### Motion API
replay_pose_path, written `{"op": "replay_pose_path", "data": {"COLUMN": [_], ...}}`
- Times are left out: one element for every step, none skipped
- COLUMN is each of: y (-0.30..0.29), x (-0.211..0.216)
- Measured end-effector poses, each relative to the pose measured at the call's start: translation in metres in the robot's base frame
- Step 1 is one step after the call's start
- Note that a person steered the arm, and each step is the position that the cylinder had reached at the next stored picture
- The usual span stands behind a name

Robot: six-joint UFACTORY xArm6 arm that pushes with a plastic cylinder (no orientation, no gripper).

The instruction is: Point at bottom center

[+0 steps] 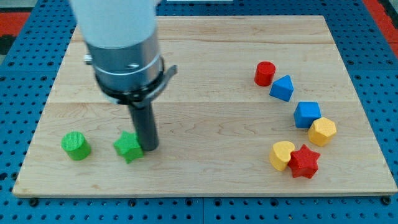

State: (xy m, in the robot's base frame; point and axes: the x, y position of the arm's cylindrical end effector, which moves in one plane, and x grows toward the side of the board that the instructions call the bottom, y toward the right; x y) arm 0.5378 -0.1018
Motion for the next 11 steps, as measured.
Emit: {"op": "replay_pose_path", "data": {"y": [-0.031,-0.034,-0.021,0.040,0.043,0.043,0.068,0.123,0.132,0.141,0.152], "x": [0.001,0.001,0.001,-0.026,-0.034,-0.034,-0.005,0.043,0.047,0.047,0.047]}}
